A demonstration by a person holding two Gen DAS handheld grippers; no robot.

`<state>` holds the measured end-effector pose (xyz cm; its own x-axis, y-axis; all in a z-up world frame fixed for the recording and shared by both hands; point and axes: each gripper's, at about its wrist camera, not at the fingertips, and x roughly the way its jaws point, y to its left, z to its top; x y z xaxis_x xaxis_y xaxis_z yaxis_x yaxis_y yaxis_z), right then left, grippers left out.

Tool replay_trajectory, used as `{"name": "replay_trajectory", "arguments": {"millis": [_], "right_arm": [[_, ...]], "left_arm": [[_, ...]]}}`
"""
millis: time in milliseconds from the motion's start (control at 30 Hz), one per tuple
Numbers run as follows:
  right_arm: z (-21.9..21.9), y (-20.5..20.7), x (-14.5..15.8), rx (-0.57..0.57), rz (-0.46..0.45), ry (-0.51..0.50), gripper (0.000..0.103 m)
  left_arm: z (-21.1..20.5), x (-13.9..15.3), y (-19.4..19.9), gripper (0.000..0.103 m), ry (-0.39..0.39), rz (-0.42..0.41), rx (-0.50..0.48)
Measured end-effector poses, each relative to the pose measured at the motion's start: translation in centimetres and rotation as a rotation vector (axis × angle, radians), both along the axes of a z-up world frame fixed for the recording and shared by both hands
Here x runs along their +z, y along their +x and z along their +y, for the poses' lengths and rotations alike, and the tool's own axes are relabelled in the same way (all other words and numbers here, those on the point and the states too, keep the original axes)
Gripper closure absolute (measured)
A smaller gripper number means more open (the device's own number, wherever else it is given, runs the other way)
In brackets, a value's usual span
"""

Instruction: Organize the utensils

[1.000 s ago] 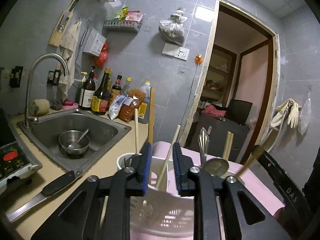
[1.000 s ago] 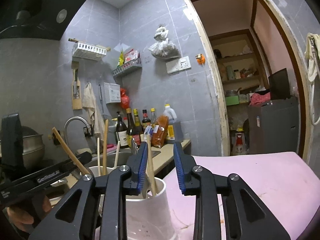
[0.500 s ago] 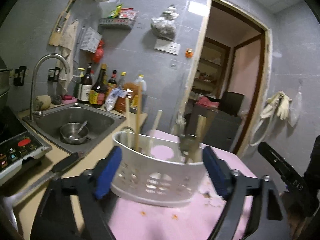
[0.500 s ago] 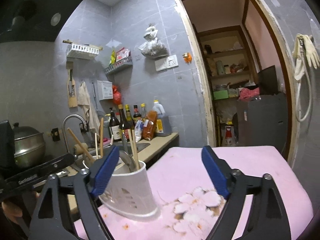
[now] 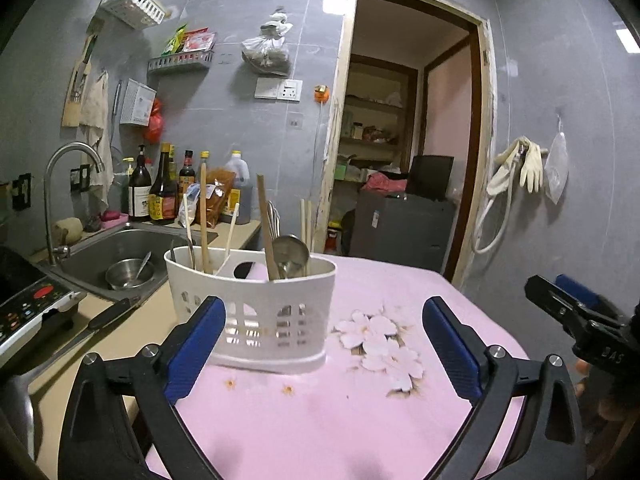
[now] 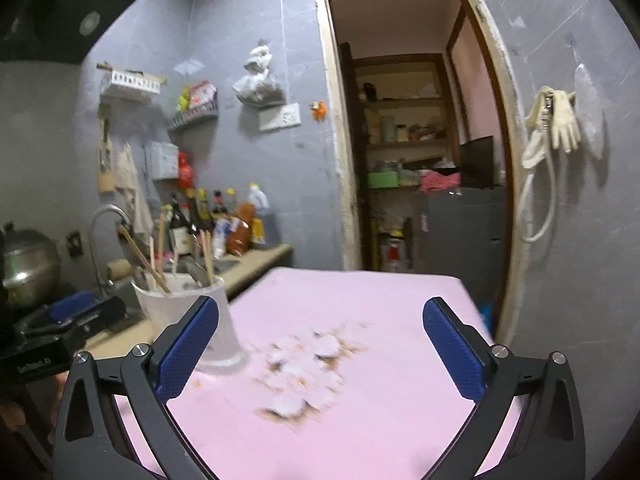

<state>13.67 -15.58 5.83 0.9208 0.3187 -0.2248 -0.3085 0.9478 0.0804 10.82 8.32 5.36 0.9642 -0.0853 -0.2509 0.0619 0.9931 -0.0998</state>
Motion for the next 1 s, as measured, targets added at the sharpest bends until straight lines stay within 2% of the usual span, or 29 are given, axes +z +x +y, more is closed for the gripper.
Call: {"name": "replay_trajectory", "arguments": {"millis": [400, 1000], "right_arm": [[-2.8, -3.0, -1.9, -0.027, 0.074, 0.007, 0.000], [-2.7, -6.5, -3.8, -0.153, -0.043, -0.059, 0.000]], "left_arm": [[-0.7, -2.5, -2.8, 0.006, 0.030, 0.028, 0.033], [-0.3, -4.9, -6.5, 0.006, -0.007, -0.006, 0.115]]}}
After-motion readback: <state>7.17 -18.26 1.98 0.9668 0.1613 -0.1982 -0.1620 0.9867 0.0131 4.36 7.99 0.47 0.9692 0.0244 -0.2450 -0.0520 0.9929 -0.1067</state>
